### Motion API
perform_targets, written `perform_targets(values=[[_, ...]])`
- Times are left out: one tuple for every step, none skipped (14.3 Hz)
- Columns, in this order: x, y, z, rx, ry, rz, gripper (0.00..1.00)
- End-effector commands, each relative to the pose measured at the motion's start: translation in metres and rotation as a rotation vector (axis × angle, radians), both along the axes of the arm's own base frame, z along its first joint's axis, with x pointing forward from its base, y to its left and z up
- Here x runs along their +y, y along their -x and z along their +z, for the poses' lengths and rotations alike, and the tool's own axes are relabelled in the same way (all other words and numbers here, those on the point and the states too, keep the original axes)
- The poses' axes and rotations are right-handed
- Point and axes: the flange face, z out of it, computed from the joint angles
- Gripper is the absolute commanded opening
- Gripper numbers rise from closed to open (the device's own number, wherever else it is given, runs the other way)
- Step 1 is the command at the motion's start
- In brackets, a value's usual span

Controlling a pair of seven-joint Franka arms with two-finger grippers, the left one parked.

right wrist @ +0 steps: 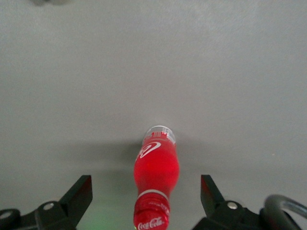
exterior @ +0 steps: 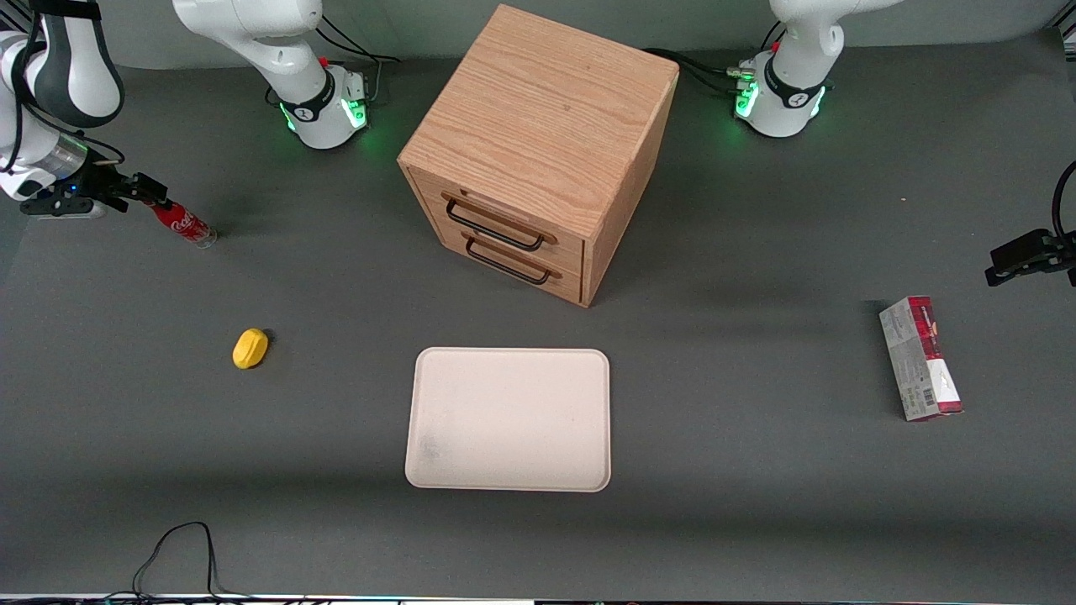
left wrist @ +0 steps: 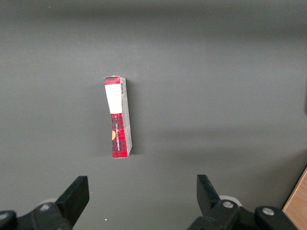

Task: Place coke bottle on tray
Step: 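Close the right gripper around the bottle's cap end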

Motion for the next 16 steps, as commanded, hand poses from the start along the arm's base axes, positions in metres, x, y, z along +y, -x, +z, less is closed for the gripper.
perform_targets(values=[[0.005, 0.009, -0.002, -0.022, -0.003, 0.024, 1.0], [0.002, 0.012, -0.004, -0.015, 0.005, 0.029, 1.0], [-0.008, 0.02, -0.007, -0.008, 0.012, 0.02, 1.0], [-0.017, 0.028, -0.009, -0.005, 0.022, 0.01, 1.0], [-0.021, 0.03, -0.011, -0.007, 0.028, 0.007, 1.0], [-0.021, 0.03, -0.012, -0.004, 0.029, 0.007, 1.0], [-0.02, 0.03, -0.013, -0.002, 0.029, 0.007, 1.0], [-0.02, 0.03, -0.014, 0.001, 0.028, 0.005, 1.0], [-0.02, 0.031, -0.016, 0.004, 0.026, 0.0, 0.99], [-0.02, 0.03, -0.016, 0.005, 0.027, -0.007, 0.99], [-0.019, 0.03, -0.016, 0.006, 0.027, -0.005, 0.99], [-0.019, 0.029, -0.017, 0.008, 0.027, -0.004, 0.98], [-0.019, 0.029, -0.017, 0.007, 0.026, -0.005, 0.97], [-0.018, 0.028, -0.017, 0.008, 0.027, -0.001, 0.95], [-0.017, 0.027, -0.016, 0.007, 0.029, 0.004, 0.93], [-0.017, 0.027, -0.017, 0.008, 0.029, 0.002, 0.91]])
